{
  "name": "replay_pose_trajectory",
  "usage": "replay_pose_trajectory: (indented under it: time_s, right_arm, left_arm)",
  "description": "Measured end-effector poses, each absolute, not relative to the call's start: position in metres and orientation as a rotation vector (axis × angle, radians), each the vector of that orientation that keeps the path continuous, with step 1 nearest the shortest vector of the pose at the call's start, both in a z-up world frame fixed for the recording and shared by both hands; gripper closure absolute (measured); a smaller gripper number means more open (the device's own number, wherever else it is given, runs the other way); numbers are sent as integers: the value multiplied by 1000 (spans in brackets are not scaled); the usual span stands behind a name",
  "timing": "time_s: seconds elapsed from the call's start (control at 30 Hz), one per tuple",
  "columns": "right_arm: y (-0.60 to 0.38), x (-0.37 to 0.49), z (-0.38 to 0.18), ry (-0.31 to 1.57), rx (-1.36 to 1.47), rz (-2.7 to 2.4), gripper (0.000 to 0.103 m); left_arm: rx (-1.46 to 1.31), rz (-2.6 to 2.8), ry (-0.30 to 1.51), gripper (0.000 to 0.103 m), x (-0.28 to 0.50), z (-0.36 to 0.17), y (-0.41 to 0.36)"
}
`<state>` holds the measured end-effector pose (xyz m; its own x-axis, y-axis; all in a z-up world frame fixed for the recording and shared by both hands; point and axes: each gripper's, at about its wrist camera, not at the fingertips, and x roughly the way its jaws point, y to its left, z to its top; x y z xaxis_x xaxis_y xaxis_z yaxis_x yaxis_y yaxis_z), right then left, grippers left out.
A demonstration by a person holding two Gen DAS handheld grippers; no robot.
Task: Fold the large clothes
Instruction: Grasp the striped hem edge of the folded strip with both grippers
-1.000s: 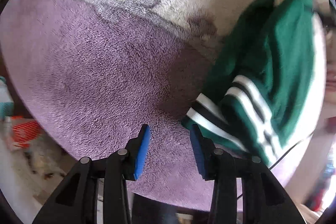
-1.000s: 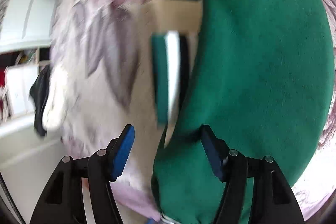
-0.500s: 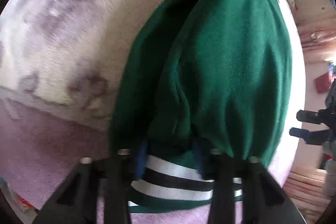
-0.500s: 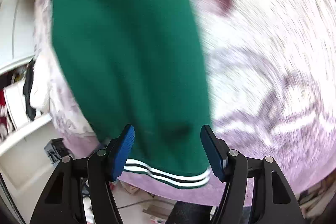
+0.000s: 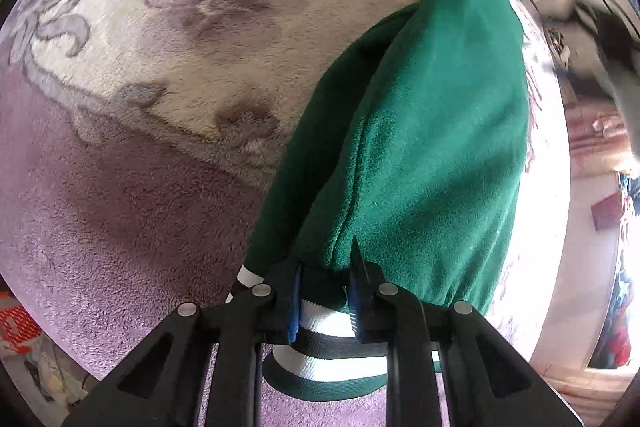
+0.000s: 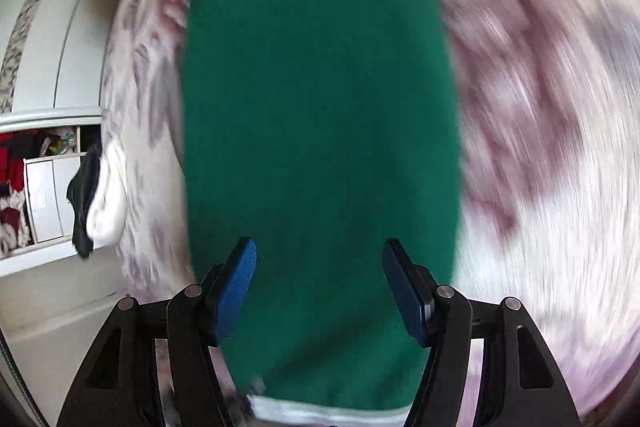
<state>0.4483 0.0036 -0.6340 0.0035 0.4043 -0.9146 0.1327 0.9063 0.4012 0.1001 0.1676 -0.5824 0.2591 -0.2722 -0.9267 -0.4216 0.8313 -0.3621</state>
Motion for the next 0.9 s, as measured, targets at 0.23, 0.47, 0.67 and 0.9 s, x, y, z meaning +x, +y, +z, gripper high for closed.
replay_pose_trajectory:
  time_s: [0.23,0.47,0.67,0.9]
  right_arm:
    - [111,589,-661,1550,160,151,36]
    - [165,599,-673,1530,-25,42,91]
    - [211,590,-701,1623,-65,165,74]
    - [113,493,-645,1732,357,433,36]
  left_arm:
    - [-637,120,1330,87,101,-576,159]
    - [-674,129,1348,87,93,-579,170]
    - [-742,64,1446,80,94,-603,187]
    - [-763,-23,1507,63,84,-576,213]
